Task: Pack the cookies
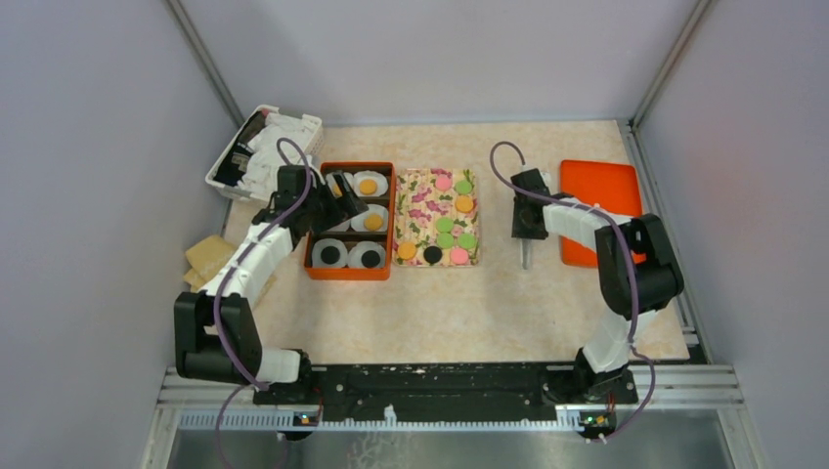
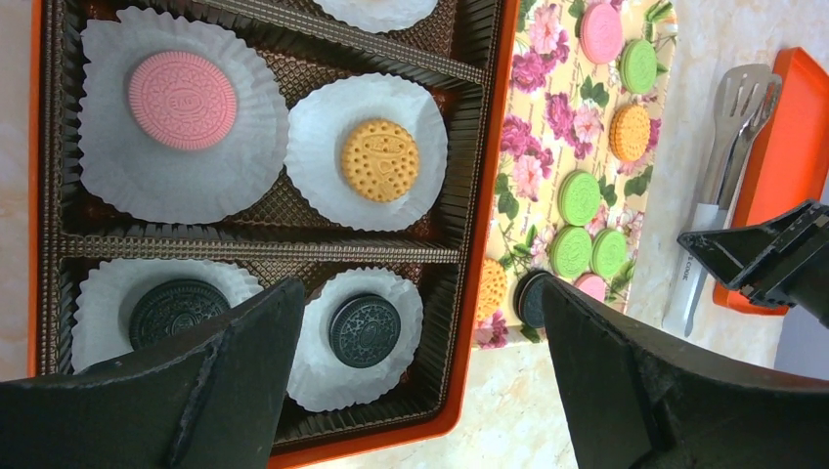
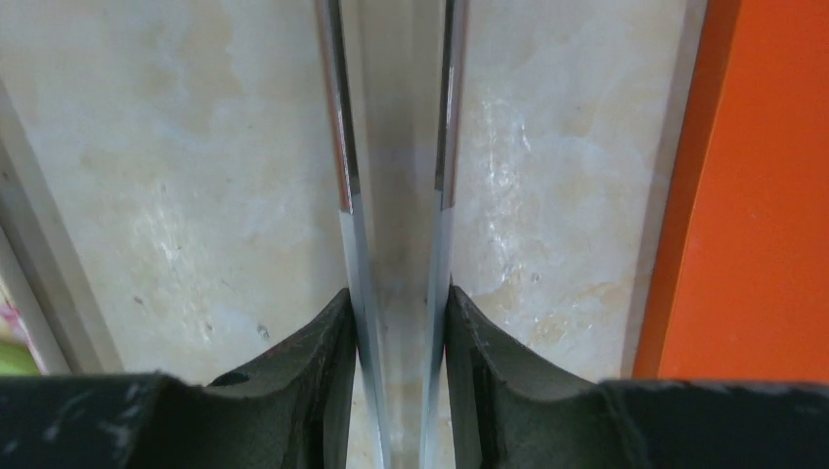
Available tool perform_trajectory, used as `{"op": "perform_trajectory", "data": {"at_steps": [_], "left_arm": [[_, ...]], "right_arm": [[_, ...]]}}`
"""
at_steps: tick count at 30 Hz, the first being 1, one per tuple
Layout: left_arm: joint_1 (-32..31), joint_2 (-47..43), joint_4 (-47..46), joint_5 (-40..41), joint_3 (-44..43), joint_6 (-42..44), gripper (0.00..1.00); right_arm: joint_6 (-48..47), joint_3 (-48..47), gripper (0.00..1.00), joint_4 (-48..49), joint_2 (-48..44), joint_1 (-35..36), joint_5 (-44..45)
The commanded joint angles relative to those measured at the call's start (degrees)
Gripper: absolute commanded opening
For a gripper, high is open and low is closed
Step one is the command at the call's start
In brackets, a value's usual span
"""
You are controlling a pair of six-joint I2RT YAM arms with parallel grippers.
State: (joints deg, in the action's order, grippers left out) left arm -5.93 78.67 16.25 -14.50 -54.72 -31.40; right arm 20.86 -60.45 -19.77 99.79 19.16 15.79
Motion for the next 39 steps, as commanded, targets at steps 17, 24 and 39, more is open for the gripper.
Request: {"op": "perform_trajectory", "data": {"at_steps": [17, 24, 39], "left_arm": [[-2.65, -4.20, -1.13, 1.75, -1.87, -0.92, 0.97], [-3.61, -4.67, -1.02, 2.46, -1.88, -1.37, 0.97], [-4.79, -6.97, 0.81, 5.35, -2.23, -0.91, 0.97]], "right_arm": [[-0.61, -4.00, 0.63, -5.30, -5.61, -1.16, -1.51], [-2.01, -7.61, 0.59, -5.81, -11.44, -0.64, -7.38], [-1.17, -15.62, 0.36, -1.91, 5.32, 5.75, -17.56]]}}
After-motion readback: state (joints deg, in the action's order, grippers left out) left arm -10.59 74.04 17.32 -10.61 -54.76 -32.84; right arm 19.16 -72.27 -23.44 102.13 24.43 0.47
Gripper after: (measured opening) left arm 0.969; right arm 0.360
